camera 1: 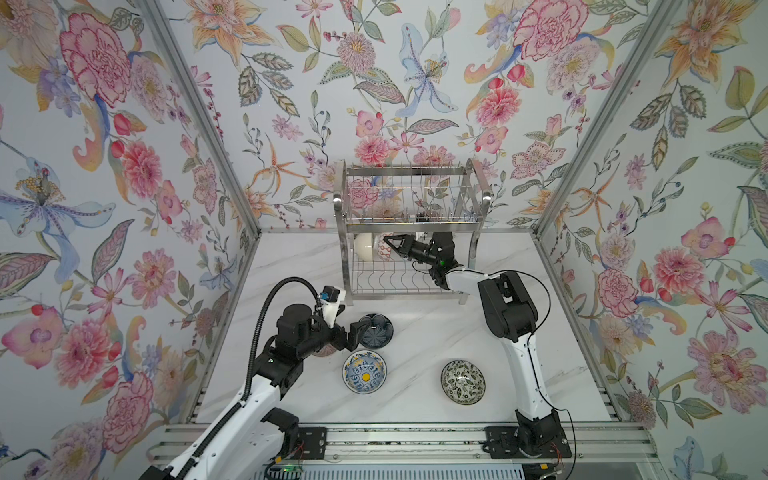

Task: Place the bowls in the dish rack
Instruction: 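Lower the blue-triangle bowl upright beside the cream bowl with the right gripper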

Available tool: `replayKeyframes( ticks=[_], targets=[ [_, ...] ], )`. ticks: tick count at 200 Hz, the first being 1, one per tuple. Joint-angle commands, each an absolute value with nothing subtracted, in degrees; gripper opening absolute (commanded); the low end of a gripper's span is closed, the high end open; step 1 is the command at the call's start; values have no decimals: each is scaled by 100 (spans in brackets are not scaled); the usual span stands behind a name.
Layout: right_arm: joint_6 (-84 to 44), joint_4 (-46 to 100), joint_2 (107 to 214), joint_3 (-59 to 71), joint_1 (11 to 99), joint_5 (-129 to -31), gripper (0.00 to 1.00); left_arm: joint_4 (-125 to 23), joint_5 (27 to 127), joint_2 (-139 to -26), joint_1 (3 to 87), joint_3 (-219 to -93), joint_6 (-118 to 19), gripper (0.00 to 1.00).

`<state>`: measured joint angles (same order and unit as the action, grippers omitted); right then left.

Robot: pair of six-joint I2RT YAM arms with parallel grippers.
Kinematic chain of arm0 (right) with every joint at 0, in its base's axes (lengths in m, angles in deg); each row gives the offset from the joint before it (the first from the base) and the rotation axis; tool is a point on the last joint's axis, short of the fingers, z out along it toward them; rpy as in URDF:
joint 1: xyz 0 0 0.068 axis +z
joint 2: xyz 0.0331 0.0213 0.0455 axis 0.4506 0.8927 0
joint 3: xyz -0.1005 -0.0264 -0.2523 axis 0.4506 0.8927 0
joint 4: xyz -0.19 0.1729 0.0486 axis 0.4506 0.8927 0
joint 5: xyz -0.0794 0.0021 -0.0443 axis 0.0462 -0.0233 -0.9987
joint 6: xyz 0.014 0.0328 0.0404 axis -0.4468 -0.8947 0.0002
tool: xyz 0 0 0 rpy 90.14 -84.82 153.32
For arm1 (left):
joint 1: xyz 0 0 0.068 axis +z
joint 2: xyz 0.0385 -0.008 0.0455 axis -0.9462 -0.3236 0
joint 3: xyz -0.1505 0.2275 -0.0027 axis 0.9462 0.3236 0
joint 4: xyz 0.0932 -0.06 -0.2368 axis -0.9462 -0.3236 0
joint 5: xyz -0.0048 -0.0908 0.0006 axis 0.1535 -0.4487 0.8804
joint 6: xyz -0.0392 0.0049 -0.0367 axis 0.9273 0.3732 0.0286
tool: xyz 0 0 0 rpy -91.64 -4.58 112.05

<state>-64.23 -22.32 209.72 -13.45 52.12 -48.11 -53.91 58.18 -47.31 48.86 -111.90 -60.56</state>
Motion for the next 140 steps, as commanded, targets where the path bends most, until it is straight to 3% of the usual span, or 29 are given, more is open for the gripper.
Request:
replayKeyframes(
  ticks=[1,140],
  targets=[
    [-6518,-2448,21055,-1708,5165,-4639,2,-5303,5680,-4683,4842,-11145,-6148,99],
    [-6666,-2099,21556,-2360,5113,-4573,2,-5308,5613,-4660,4833,-11136,-6129,99]
  ],
)
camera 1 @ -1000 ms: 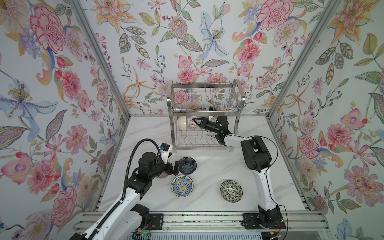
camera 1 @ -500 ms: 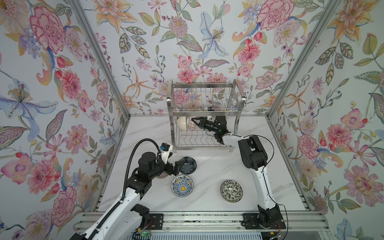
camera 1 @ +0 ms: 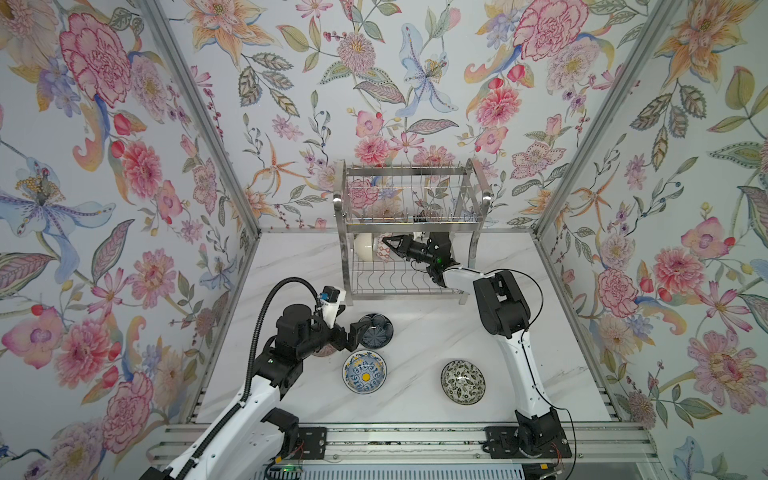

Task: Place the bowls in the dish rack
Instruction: 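Lower the blue-triangle bowl upright beside the cream bowl with the right gripper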

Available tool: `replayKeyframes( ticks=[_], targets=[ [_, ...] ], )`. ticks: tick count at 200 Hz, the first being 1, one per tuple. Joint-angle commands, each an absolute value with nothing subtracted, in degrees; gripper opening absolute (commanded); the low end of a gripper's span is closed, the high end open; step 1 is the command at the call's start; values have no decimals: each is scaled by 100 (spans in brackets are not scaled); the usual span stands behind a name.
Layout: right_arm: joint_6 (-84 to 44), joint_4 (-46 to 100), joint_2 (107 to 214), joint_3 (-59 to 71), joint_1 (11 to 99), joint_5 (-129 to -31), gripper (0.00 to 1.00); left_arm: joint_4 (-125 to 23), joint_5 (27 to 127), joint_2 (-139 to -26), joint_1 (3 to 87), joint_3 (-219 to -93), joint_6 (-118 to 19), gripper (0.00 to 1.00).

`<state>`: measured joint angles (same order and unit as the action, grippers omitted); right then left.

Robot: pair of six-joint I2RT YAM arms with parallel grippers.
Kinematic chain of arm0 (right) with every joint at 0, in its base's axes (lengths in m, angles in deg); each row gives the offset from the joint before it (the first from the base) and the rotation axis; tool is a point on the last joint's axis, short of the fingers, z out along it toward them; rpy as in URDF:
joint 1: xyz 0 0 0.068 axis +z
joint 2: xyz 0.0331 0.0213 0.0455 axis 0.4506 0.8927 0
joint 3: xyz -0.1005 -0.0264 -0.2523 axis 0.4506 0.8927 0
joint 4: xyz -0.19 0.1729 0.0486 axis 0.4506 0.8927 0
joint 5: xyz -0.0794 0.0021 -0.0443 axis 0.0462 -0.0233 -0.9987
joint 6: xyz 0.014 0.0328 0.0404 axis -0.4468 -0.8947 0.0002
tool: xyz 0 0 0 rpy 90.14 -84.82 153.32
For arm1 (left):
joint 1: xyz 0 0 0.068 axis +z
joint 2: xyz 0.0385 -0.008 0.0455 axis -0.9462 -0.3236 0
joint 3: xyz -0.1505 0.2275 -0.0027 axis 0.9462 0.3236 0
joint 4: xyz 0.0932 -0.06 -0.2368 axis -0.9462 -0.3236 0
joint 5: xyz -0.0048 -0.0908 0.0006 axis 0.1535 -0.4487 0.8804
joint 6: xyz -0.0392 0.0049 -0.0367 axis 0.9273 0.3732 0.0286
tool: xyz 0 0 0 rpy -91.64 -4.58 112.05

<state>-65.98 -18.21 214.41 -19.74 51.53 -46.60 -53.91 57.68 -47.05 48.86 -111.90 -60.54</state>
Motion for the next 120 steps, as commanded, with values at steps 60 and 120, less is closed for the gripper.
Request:
replayKeyframes(
  ticks=[60,120],
  targets=[
    [-6695,-1936,21759,-2581,5104,-4564,2,-5314,5620,-4645,4833,-11136,-6138,99],
    [-6611,-1662,21901,-2768,5095,-4607,4,-5310,5620,-4637,4823,-11136,-6135,99]
  ],
)
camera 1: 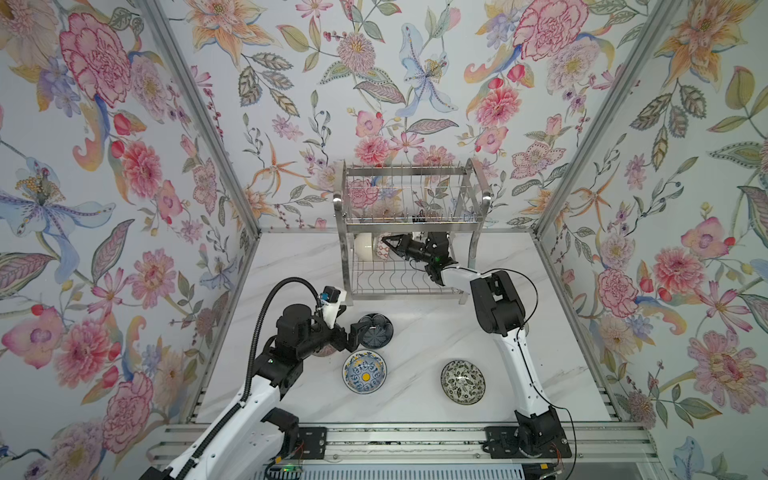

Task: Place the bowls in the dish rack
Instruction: 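Lower the blue-triangle bowl upright beside the cream bowl with the right gripper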

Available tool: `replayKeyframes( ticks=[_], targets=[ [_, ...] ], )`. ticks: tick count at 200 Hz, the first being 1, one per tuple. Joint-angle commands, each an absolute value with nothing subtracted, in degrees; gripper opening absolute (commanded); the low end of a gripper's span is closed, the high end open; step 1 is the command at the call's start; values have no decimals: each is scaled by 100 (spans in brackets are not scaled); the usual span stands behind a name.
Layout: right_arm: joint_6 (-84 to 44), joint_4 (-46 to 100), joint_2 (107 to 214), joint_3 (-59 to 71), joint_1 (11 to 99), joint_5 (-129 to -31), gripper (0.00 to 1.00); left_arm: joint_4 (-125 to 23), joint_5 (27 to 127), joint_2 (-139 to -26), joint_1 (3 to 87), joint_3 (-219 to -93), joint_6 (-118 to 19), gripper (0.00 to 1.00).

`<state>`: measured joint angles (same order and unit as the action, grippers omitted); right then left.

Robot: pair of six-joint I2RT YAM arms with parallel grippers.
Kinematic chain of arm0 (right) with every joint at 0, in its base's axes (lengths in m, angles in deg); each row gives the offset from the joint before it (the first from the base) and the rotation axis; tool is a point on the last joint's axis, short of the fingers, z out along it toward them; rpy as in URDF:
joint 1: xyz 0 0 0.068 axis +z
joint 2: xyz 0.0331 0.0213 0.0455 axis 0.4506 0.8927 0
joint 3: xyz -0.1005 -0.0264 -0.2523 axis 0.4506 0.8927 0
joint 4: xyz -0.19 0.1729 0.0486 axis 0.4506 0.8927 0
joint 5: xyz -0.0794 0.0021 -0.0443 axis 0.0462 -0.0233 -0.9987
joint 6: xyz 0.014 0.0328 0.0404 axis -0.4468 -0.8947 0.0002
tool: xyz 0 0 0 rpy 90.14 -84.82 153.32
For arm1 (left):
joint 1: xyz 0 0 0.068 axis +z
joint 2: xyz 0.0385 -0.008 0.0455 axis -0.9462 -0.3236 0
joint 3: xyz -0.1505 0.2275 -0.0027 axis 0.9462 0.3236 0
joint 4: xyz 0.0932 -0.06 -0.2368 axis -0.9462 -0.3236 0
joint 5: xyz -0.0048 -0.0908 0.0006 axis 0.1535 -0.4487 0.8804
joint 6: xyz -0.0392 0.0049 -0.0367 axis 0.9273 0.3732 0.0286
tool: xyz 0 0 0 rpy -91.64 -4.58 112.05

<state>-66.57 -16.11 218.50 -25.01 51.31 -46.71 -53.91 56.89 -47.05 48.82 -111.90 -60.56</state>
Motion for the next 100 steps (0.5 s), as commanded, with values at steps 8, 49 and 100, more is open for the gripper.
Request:
replayKeyframes(
  ticks=[8,49,100],
  targets=[
    [-6588,-1620,21911,-2790,5095,-4617,4,-5308,5609,-4639,4822,-11136,-6134,99],
    [-6426,-1355,21928,-2847,5087,-4643,4,-5308,5609,-4624,4825,-11131,-6142,99],
    [-6158,-929,21904,-2944,5080,-4680,6,-5303,5604,-4629,4822,-11136,-6139,99]
  ],
)
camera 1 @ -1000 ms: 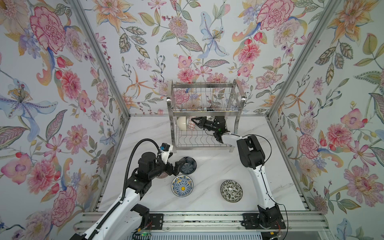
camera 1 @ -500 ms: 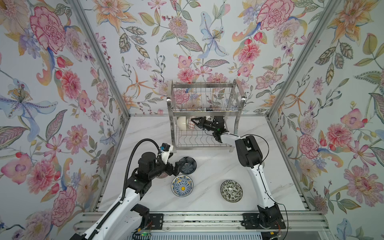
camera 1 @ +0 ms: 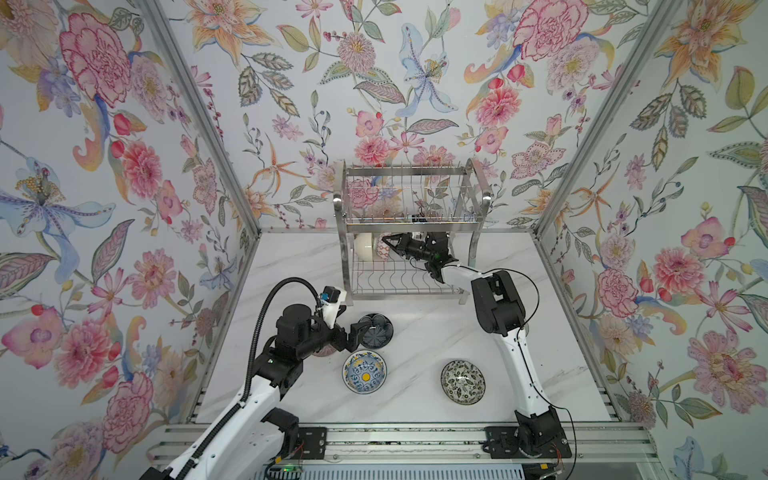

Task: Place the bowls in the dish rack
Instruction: 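Lower the blue-triangle bowl upright beside the cream bowl with the right gripper, then open the right gripper and draw it back from the rack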

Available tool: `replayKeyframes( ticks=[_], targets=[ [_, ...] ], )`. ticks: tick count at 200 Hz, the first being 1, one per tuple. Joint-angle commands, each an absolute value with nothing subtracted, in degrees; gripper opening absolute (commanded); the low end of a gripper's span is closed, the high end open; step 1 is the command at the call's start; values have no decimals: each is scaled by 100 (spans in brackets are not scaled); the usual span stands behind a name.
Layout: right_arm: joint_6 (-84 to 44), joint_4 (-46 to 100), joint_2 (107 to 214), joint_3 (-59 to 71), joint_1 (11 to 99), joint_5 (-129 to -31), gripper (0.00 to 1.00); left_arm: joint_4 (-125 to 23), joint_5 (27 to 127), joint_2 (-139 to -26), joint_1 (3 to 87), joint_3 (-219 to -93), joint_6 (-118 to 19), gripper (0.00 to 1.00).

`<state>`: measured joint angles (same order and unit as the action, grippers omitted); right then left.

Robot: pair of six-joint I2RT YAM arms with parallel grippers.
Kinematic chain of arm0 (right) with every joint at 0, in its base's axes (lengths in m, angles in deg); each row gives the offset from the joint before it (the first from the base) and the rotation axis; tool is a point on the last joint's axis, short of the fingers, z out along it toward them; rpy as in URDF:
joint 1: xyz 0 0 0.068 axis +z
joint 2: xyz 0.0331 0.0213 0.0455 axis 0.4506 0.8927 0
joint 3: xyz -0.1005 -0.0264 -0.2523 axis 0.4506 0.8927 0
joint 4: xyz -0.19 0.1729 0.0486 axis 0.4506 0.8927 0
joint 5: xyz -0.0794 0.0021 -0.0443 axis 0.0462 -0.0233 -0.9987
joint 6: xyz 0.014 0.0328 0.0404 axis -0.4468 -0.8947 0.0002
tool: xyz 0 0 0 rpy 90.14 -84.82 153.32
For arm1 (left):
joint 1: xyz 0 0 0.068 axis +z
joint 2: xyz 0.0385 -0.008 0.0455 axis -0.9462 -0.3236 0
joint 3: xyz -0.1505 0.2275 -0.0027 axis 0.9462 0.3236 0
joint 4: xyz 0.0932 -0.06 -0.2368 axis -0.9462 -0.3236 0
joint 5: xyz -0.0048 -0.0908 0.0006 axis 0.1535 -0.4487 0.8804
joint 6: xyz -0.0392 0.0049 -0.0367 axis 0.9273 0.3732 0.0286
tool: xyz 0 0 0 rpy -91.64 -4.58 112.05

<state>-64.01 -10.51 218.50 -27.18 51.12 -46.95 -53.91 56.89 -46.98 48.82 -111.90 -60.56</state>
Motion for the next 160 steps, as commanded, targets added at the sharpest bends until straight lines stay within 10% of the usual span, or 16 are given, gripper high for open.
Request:
replayKeyframes(
  ticks=[1,160],
  targets=[
    [-6152,-918,21899,-2948,5079,-4679,6,-5307,5604,-4629,4820,-11136,-6139,99],
    [-5934,-560,21677,-2960,5044,-4826,29,-5310,5632,-4590,4818,-11143,-6127,99]
  ],
)
